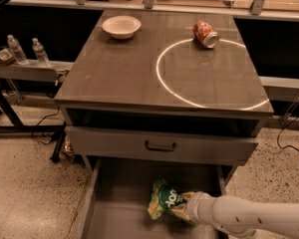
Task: Pick green rice chip bag from middle drawer and place on counter
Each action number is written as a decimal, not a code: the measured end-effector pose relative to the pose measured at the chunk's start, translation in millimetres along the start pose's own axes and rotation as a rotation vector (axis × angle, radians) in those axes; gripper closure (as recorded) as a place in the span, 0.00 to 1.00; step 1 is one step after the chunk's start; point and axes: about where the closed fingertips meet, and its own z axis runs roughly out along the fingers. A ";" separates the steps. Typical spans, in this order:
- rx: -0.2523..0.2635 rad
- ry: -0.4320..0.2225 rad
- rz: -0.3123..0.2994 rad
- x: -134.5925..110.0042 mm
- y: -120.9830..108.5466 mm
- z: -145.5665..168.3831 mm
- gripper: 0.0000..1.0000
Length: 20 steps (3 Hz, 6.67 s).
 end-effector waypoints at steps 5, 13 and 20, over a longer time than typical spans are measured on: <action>0.049 0.110 -0.198 -20.6 -67.9 -174.5 1.00; 0.779 0.530 -0.448 -111.0 -279.6 -545.0 1.00; 0.293 0.150 -0.701 -328.6 -244.5 -356.1 1.00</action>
Offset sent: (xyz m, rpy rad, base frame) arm -0.0256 -0.0617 0.1444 -0.1287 -0.0289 0.1976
